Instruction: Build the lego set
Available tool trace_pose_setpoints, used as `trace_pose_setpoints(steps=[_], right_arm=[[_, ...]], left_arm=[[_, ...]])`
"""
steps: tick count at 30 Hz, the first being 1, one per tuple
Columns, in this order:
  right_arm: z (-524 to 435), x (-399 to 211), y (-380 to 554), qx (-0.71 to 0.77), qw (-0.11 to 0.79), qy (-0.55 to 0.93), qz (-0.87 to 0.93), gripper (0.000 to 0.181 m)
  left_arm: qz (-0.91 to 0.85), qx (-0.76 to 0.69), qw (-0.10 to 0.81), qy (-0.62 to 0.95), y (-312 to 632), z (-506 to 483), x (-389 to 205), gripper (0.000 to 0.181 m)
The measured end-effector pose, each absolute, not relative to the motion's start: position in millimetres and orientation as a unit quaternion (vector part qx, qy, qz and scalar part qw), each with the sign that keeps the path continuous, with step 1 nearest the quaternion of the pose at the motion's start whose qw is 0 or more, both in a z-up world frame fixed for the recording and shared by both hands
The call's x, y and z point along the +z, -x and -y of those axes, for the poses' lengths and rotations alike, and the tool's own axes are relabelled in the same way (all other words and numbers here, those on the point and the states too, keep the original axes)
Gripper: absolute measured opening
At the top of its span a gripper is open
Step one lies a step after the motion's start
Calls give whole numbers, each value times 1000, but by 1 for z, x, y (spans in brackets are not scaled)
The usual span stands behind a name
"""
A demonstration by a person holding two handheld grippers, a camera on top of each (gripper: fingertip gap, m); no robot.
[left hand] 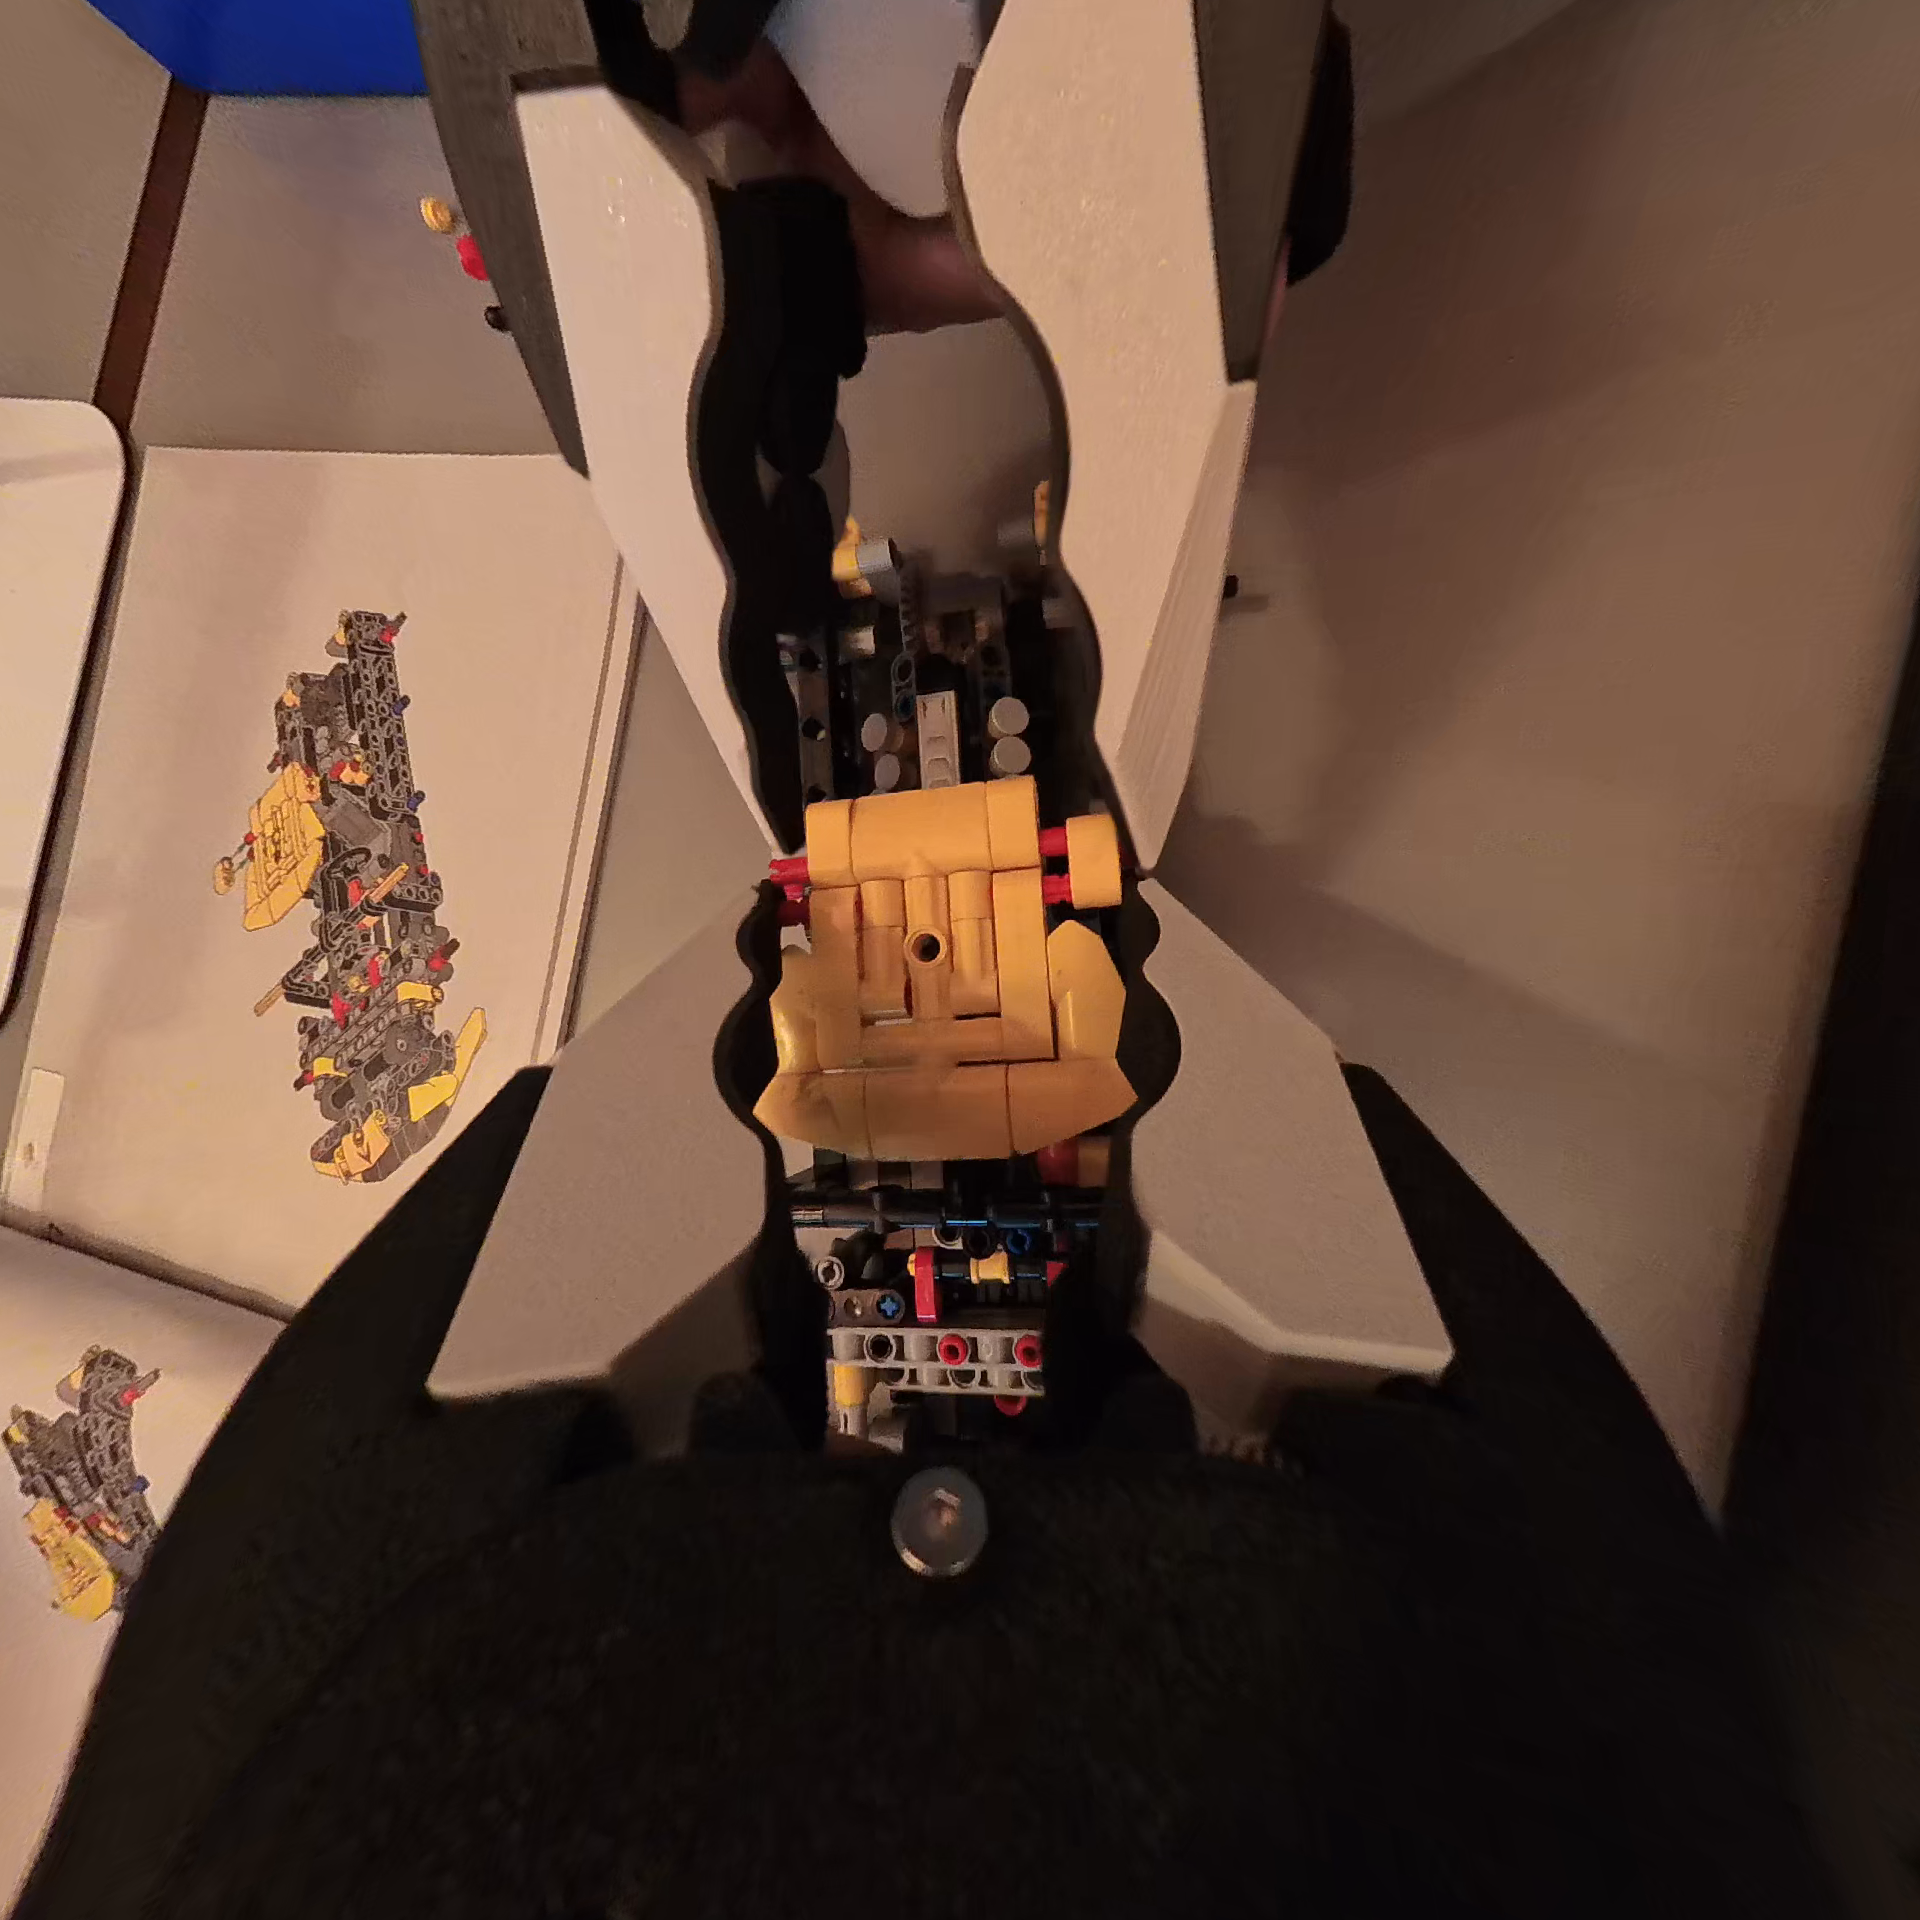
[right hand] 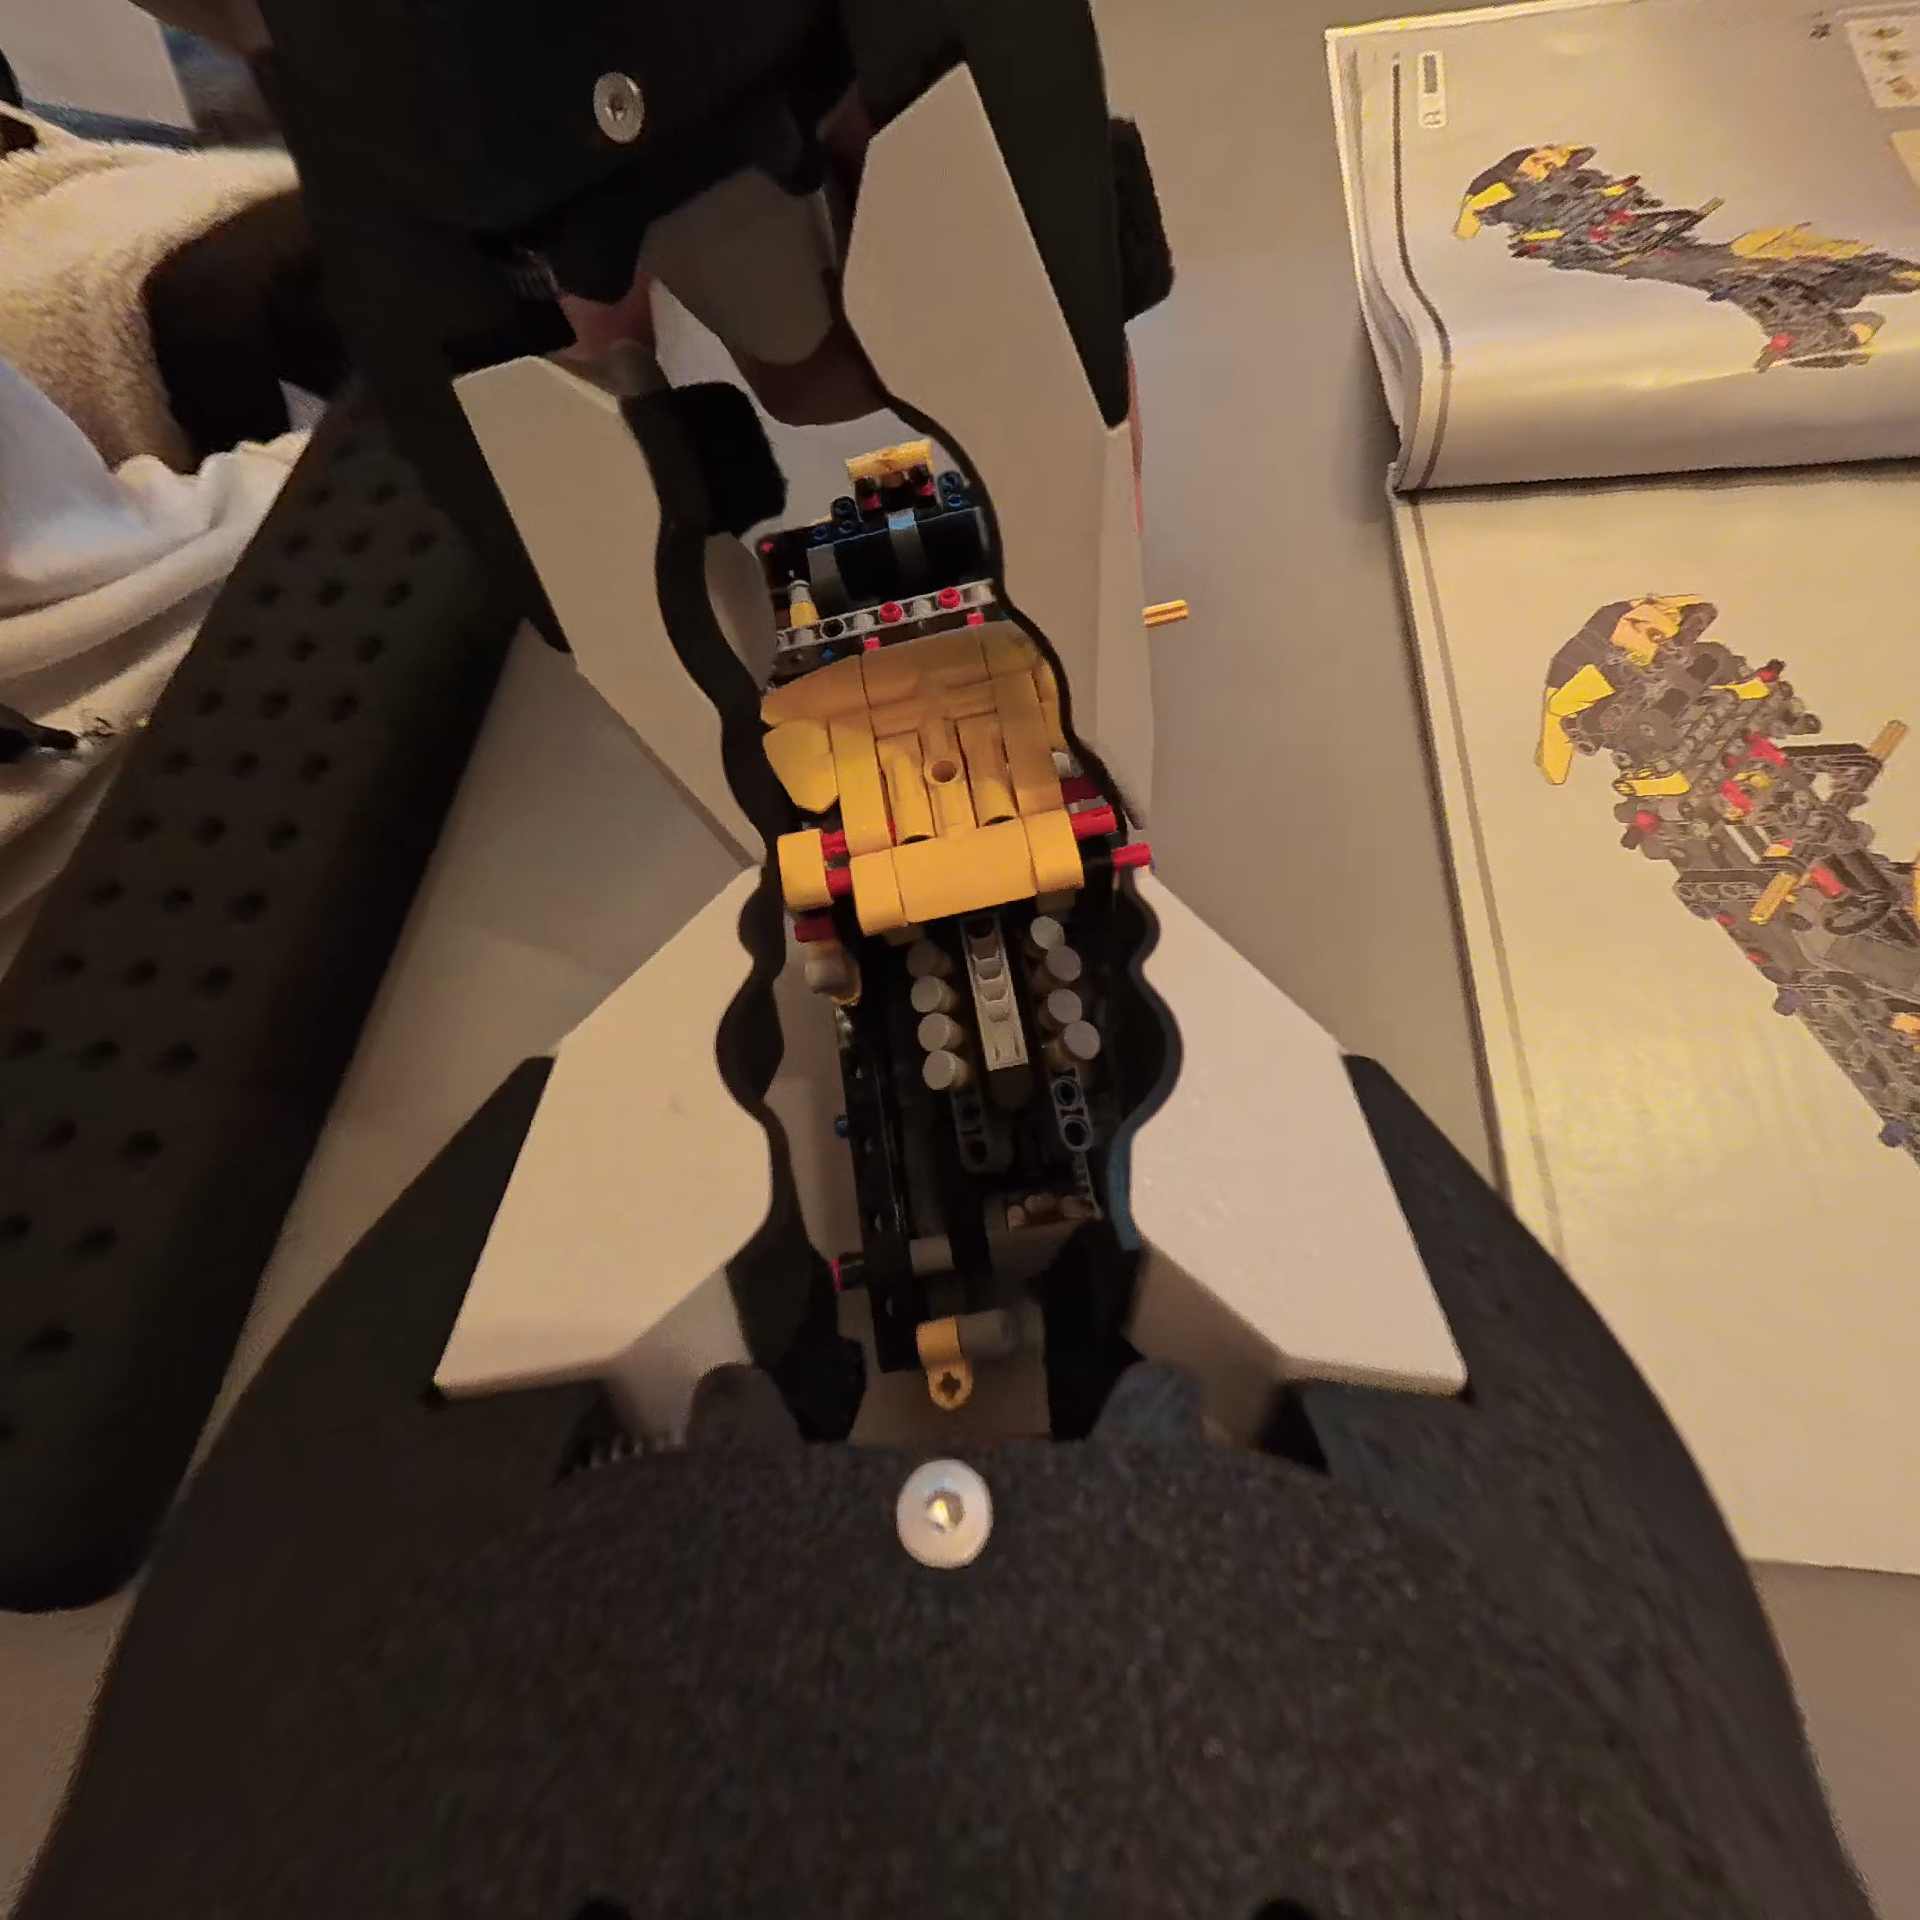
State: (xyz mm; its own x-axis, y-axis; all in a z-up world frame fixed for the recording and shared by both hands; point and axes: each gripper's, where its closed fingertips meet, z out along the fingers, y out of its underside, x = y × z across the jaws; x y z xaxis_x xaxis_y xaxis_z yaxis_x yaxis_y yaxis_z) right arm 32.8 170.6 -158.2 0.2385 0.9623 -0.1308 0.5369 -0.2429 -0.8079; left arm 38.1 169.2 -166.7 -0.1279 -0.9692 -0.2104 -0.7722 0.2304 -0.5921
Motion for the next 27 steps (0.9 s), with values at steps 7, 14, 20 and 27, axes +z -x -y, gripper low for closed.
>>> trace_pose_setpoints(steps=[7,14,20,27], right_arm=[[-172,-153,-28,289,327,712,550,67],[-172,-146,-26,283,332,705,559,66],[-171,-151,-26,191,293,715,606,78],[-175,-168,-27,91,189,716,666,68]], left_arm=[[-732,-189,285,590,-38,-170,-166,65],[-715,-224,294,594,-34,-167,-158,66],[-687,-273,306,599,-9,-176,-137,66],[-556,-404,304,659,45,-219,-119,66]])
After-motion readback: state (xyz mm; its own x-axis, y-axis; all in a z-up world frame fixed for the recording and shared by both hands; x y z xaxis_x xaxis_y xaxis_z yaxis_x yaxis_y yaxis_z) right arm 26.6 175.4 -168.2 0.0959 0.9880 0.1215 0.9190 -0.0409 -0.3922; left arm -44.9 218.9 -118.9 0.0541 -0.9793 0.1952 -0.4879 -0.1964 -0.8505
